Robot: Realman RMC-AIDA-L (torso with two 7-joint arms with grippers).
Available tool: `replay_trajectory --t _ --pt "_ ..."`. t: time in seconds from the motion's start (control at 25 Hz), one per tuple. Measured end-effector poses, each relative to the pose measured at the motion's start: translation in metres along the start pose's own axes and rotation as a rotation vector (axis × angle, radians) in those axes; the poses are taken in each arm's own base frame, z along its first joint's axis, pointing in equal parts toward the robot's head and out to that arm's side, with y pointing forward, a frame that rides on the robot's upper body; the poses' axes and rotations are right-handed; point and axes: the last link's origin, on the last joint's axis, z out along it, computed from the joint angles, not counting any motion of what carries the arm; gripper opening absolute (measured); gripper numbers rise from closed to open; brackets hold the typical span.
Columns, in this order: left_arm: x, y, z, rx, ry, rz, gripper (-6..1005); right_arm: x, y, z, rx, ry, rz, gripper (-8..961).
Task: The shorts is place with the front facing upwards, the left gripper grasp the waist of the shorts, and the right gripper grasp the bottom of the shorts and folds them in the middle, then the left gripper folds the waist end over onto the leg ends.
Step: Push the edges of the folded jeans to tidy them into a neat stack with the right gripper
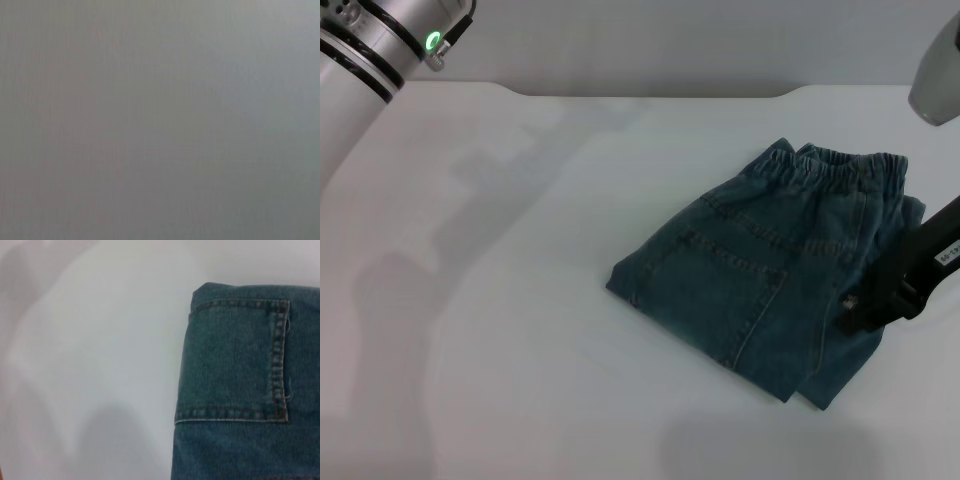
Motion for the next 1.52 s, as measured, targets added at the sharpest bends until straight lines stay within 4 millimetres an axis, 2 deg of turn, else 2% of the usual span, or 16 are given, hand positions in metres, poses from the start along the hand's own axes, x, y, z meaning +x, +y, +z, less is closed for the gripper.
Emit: replay_trajectory --t 0.6,1.52 --pt "-0.001 0.001 -0.001 -0.002 -0.004 -0.001 811 0.003 -0.005 0.029 -0.029 -0.002 0.025 340" --pt "-0.003 0.003 -0.003 -0.004 -0.009 -0.005 796 0.0 0.003 0.046 -0.083 0.028 0.017 340"
